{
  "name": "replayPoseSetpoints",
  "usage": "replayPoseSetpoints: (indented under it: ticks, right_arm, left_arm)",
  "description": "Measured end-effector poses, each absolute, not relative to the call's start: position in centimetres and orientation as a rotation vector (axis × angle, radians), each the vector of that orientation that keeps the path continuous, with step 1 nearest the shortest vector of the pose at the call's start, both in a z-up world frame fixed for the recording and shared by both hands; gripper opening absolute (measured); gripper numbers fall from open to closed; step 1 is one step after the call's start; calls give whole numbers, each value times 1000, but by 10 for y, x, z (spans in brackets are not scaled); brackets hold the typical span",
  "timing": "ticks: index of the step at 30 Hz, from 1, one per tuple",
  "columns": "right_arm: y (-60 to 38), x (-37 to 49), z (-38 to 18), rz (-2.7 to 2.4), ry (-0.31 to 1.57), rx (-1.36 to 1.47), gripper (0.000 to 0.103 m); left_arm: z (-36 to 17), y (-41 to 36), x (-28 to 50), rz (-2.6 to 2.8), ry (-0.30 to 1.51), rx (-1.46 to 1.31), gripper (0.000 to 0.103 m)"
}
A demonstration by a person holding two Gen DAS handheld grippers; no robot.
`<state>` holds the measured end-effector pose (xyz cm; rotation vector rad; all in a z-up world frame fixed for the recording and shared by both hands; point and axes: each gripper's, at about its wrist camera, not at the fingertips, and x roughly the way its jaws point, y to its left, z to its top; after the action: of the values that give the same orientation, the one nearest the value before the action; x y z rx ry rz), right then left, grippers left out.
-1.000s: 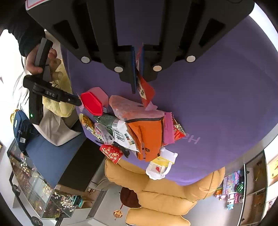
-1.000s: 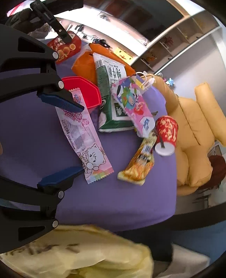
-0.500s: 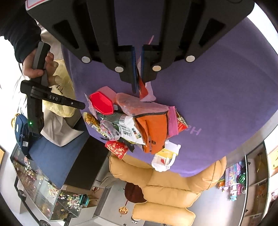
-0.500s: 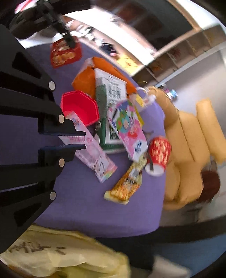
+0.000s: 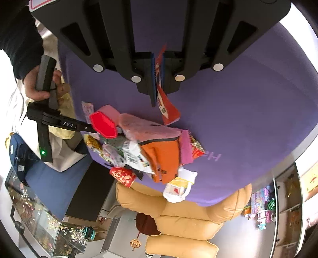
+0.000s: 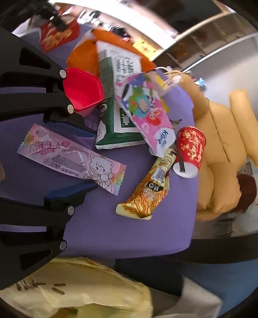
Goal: Collect trash
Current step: 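Lift both held wrappers and carry them toward the yellow-lined bin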
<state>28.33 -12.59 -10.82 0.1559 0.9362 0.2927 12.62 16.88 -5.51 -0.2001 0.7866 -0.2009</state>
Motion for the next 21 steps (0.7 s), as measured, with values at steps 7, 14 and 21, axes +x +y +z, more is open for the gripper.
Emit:
replayPoseSetpoints:
  ticks: [7,14,21]
  right_arm:
    - [-124,286,-108,329,958,96,45]
    - [-110,279,-112,306,883,-115,33]
    - [-121,259,-83,389,823,-58,18]
  left_arm:
    - [-59,178,125,-178,788,-223,5]
    - [-55,177,125,-172,775,-224,4]
    - [-43,171,127,-188,751,-236,3]
